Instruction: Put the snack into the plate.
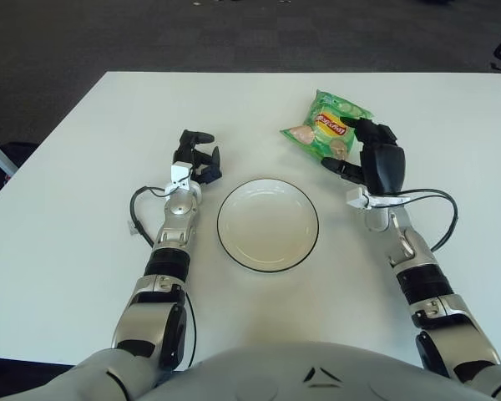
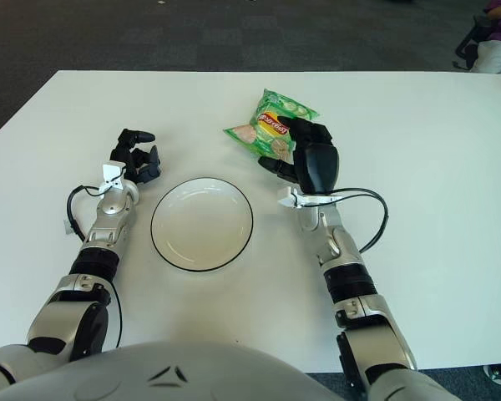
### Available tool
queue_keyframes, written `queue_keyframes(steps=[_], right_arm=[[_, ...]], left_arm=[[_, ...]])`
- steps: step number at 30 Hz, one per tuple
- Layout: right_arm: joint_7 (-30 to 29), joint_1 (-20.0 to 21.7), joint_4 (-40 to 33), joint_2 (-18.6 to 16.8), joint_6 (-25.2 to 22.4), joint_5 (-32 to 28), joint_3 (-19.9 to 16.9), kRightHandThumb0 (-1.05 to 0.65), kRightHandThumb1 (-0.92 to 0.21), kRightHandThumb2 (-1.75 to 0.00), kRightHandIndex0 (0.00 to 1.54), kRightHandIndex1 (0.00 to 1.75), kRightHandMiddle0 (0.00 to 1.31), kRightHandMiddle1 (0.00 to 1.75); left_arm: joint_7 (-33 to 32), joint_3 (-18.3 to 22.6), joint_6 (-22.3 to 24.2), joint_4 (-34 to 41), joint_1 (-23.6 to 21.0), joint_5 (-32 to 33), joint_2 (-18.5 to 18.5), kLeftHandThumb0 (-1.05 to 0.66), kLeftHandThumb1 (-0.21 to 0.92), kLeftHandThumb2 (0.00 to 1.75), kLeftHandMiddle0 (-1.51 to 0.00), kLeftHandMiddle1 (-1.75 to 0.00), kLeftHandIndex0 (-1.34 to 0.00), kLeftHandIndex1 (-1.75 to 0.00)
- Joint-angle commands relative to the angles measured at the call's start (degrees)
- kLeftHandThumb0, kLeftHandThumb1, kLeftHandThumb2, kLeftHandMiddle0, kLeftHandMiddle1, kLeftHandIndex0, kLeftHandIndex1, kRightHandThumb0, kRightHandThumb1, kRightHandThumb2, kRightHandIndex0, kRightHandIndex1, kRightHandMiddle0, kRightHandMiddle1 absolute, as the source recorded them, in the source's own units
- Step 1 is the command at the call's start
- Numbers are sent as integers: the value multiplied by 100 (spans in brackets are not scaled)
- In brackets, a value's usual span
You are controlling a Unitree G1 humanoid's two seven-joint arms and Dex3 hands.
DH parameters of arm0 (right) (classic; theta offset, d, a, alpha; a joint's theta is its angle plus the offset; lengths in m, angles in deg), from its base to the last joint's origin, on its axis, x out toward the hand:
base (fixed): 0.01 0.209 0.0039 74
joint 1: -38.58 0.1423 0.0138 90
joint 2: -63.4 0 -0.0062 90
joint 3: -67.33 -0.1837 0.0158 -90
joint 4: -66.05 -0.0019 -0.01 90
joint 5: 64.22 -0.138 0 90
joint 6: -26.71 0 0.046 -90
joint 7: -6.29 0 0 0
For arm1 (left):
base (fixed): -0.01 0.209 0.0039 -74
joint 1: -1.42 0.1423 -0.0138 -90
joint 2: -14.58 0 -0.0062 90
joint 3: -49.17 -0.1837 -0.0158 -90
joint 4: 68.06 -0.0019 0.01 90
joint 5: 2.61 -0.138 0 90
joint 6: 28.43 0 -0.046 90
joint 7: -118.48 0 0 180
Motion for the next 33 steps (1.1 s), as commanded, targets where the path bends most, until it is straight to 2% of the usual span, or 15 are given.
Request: queue_keyframes(steps=[1,7,15,20,33], right_arm=[[132,208,105,135,-68,-60,42,-68,-92,-26,33,0,25,21],[388,463,246,186,-142,-100,123,-72,-92,-28,23,0,24,17],[946,608,219,231,-404,-186,186,-80,-92,-35,6,0,18,10],[1272,747,270,293,-597,-178,272,-82,-92,-36,4,0,17,8],[1343,1170,773,308,-617,-251,423,-82,-92,-36,1,0,16,6]], left_arm=[[-49,-13,-22,-79,-47,-18,13,-1,46,109,-55,-169,-40,-158],[-56,-20,-32,-63,-26,-23,1,-1,46,108,-55,-169,-40,-158],[-63,-28,-27,-49,-18,-28,-12,-1,46,108,-55,-169,-40,-158],[-72,-38,-30,-48,-10,-35,-20,-1,46,108,-55,-169,-39,-158],[-106,-67,-34,-58,-10,-34,-20,-1,46,107,-56,-168,-39,-158]])
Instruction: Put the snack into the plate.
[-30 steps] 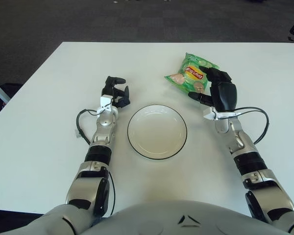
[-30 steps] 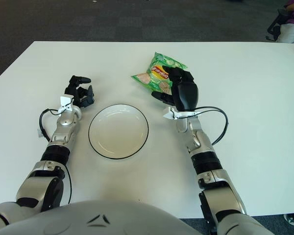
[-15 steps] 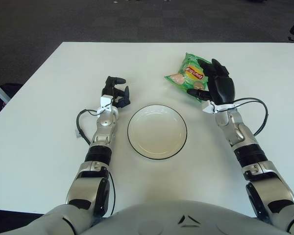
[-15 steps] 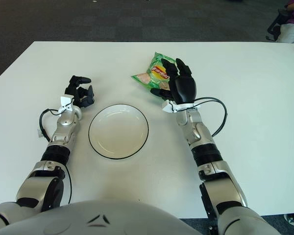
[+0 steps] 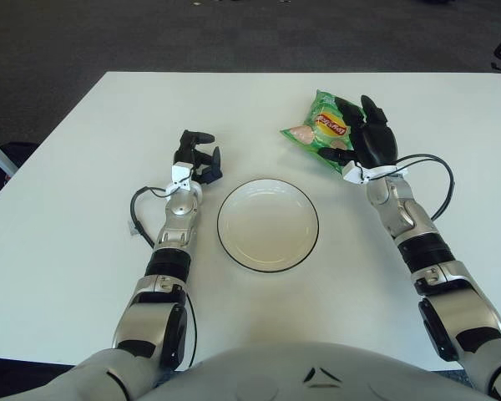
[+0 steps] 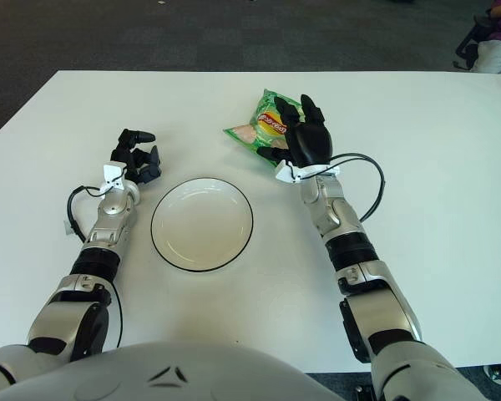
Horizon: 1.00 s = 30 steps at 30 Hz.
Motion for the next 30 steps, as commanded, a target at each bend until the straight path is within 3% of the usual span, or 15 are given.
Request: queue_keyframes(steps=[1,20,30], right_arm=[[66,184,121,64,-16,-61,60,-82,-92,-36,1,0,15,6],[188,1067,1498,-17,158,-200,391,-90,-92,-38,0,0,5,0],[590,1301,1962,-143,412,-766,335,-91,-92,-37,0,0,4,0]], left_arm=[[-28,-21,-21,-54,-10,-28,-2,-1,46,107,-56,-168,-39,-158],[-27,-33,-63,-45,31,-28,13,-1,47,107,-56,-167,-39,-158],[-32,-48,-80,-17,58,-34,5,-1,47,106,-56,-167,-39,-157]])
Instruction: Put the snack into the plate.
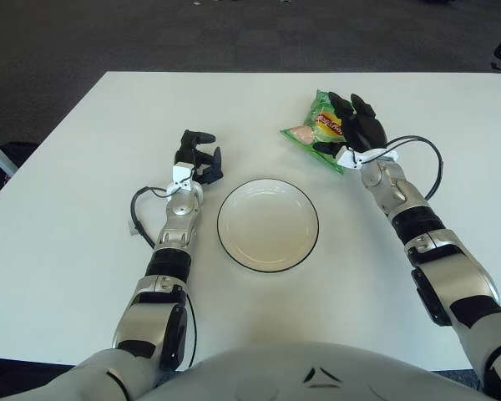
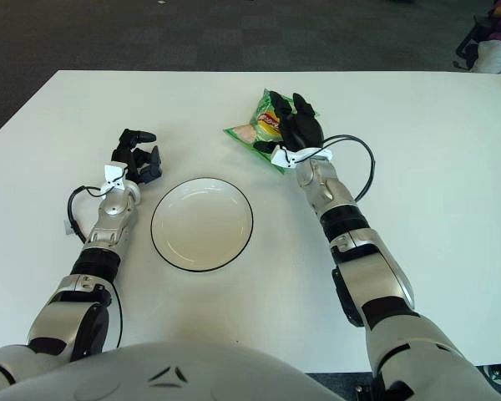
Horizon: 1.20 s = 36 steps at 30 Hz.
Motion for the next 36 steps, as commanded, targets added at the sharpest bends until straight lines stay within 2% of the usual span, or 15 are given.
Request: queue_keyframes(steps=[1,14,30,36], right_arm=[[134,208,312,-101,163,-275,-41,-91,-92,-37,0,0,4,0],[-37,615,1712,-302,570,-568,-34,-88,-92,-36,0,0,12,4],[-271,418,2221,-380,879,-654,64,-87,-92,-36,0,0,18,6],[-443,349,2358,-341,903,-536,192,-86,-92,-39,4,1,36,12]], left_arm=[[-26,-18,-30,-9,52,-33,5,-1,47,106,-56,-167,-39,-157],[-45,-48,5,101,113,-44,-13,-1,47,106,-56,-167,-39,-157],[-37,-60,45,162,139,-38,-10,-1,48,105,-56,-167,-39,-157],[-39,-55,56,169,135,-37,-5,-1,48,105,-56,-167,-38,-157]])
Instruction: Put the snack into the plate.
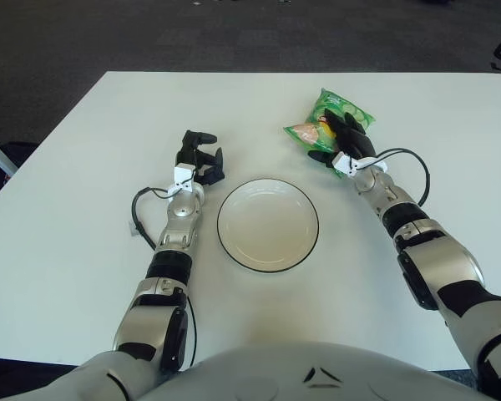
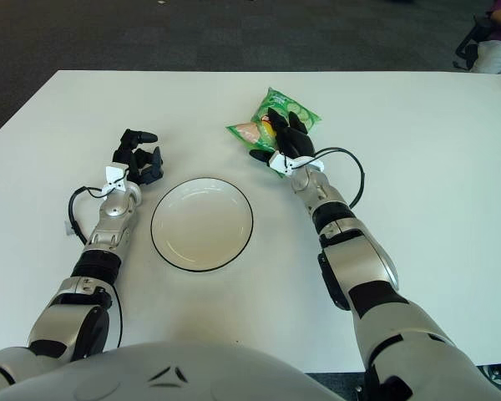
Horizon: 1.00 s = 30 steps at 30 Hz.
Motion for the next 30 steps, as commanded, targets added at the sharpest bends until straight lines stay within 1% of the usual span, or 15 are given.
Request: queue_keyframes(steps=[1,7,9,12,15,18,19,20,21,23,25,26,27,29,30], right_arm=[[-44,-176,202,29,-83,84,145,-86,-92,-39,5,1,37,12],[-340,-199,398,46,-275,238,349,-85,-92,-44,12,2,53,15],[-619,-233,476,31,-403,347,456,-82,-92,-43,22,3,63,19],[-947,-256,550,-2,-556,446,552,-78,-92,-41,33,3,71,24],[-1319,-277,629,-59,-755,492,611,-70,-92,-34,50,2,69,54],[-1610,-302,700,-108,-871,505,633,-62,-92,-28,68,7,62,97],[-1703,-311,727,-122,-887,506,638,-61,-92,-27,69,8,61,101],[-1806,-326,757,-130,-879,503,640,-59,-92,-25,64,29,59,113],[-1883,-335,781,-135,-871,499,644,-55,-92,-23,59,45,59,117],[-2043,-356,824,-136,-828,501,658,-44,-92,-19,43,94,59,128],[-2168,-375,860,-133,-790,513,682,-41,-92,-17,36,114,59,131],[-2275,-397,896,-126,-756,523,691,-26,-91,-21,37,121,58,135],[-2354,-411,924,-121,-731,528,699,-21,-89,-26,37,125,57,137],[-2507,-435,966,-108,-678,542,718,-9,-78,-49,35,139,56,143],[-2570,-441,980,-103,-654,546,726,-7,-76,-54,35,142,56,145]], left_arm=[[-32,2,47,41,56,-33,22,-1,48,105,-56,-167,-38,-157],[-42,4,40,14,34,-38,23,-1,48,105,-56,-167,-38,-157],[-40,3,38,14,36,-39,24,-1,48,105,-56,-167,-38,-157],[-39,2,34,11,37,-39,25,-1,48,105,-56,-167,-38,-157],[-45,2,19,-33,15,-41,23,-1,48,105,-56,-167,-38,-157],[-47,3,10,-49,9,-42,24,-1,48,105,-56,-167,-38,-157],[-48,4,7,-53,7,-42,25,-1,48,105,-56,-167,-38,-157],[-53,3,1,-61,4,-44,23,-1,48,105,-56,-167,-38,-157],[-56,3,-3,-68,2,-46,21,-1,48,105,-56,-167,-38,-157],[-60,2,-10,-76,-2,-48,20,-1,48,105,-56,-167,-38,-157],[-60,3,-13,-78,-3,-47,20,-1,48,105,-56,-167,-38,-157],[-60,4,-15,-79,-3,-45,20,-1,48,105,-56,-167,-38,-157],[-60,5,-17,-79,-3,-44,20,-1,48,105,-56,-167,-38,-157],[-60,5,-20,-78,-1,-43,19,-1,48,105,-55,-167,-38,-157],[-60,6,-21,-78,-1,-42,18,-1,48,105,-55,-167,-38,-157]])
